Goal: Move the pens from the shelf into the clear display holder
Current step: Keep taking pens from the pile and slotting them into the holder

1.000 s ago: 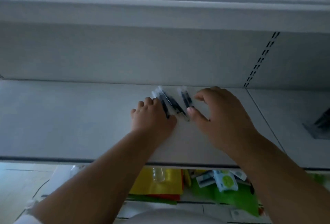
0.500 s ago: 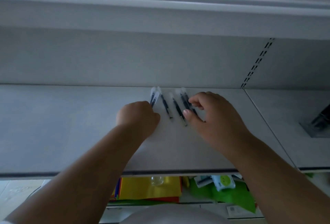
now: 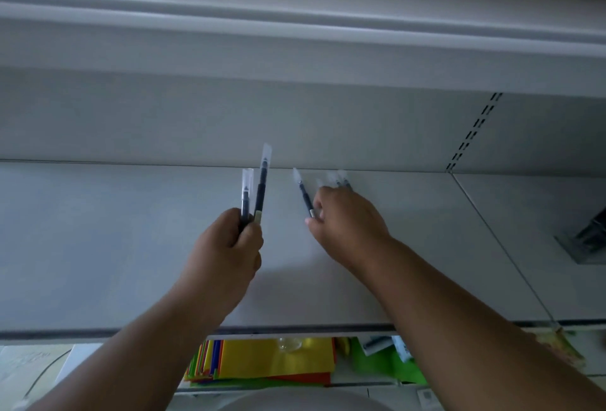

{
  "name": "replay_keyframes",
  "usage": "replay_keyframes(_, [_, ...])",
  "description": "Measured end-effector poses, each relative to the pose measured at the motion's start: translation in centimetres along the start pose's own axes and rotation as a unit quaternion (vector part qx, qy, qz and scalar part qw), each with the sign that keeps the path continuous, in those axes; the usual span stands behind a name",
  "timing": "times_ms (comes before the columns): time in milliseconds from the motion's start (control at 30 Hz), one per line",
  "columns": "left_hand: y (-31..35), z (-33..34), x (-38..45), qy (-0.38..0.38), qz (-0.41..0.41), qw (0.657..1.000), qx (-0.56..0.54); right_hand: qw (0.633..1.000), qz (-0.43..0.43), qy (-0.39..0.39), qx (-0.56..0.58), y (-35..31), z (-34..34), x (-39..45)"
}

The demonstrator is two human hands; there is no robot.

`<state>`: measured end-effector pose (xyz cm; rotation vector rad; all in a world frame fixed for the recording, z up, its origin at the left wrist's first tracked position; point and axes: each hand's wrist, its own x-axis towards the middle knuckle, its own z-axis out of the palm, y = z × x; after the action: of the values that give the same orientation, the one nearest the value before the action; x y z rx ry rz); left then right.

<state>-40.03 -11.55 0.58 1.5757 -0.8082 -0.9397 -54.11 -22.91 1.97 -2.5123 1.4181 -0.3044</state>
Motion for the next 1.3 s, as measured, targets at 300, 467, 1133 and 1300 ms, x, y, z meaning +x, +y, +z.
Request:
replay_keyframes(300, [0.2,-0.9,-1.2,-0.008,0.001,0.998,-0.057,0.995,0.056,0.004,0.085,-0.4,1.0,-0.4])
replay_keyframes(467, [0.4,0.3,-1.1,-0.032,-0.044,0.991,-0.119,0.947,0.088,0.038,0.305,0.3,-1.3,-3.2])
replay_keyframes(1133, [1.3,25.0,-10.3,-0.287,-0.047,0.949,-0.12,0.86,0.151,0.326,0.362,17.1,-12.8,-24.9])
replay_keyframes(1300, [1.9,35.0,-16.9,-0.334,-0.044,0.933,-0.13,0.882,0.196,0.33,0.274,25.8,-16.4,-32.6])
